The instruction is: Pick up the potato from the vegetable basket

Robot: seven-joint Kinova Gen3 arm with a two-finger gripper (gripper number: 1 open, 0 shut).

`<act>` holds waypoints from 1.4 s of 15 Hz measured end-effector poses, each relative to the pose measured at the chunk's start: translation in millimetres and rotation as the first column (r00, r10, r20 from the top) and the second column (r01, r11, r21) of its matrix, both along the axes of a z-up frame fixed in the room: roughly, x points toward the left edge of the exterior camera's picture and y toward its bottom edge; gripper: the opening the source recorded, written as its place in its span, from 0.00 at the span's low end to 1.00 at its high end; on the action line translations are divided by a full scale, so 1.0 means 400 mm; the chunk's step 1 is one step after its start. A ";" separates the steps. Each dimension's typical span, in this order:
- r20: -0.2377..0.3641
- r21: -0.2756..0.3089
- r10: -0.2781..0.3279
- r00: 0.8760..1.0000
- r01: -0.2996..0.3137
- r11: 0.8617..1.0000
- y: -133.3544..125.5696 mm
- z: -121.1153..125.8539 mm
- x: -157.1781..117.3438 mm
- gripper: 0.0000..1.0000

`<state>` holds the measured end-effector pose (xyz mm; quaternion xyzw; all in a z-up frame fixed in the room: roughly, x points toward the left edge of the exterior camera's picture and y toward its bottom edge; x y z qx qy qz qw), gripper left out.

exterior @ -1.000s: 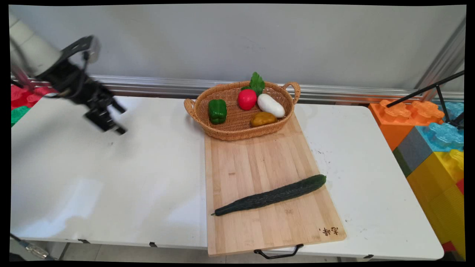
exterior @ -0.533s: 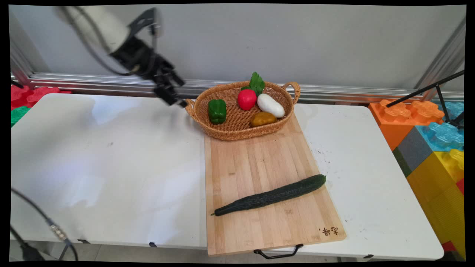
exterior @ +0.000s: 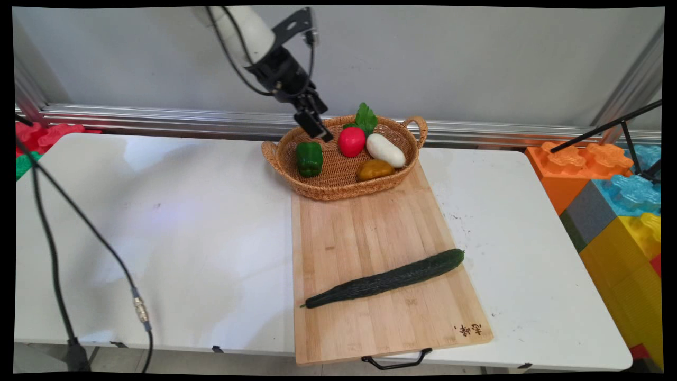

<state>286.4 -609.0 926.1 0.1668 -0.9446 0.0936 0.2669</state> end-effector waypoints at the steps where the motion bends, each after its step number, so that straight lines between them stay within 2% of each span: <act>1: -0.001 0.013 0.006 1.000 -0.006 1.000 -0.020 -0.016 -0.009 1.00; 6: -0.033 0.094 0.038 0.999 -0.034 0.995 -0.107 -0.123 -0.038 1.00; 13: -0.119 0.175 0.060 0.991 -0.039 0.984 -0.176 -0.250 -0.083 1.00; 21: -0.145 0.171 0.035 0.989 -0.010 0.985 -0.214 -0.357 -0.135 1.00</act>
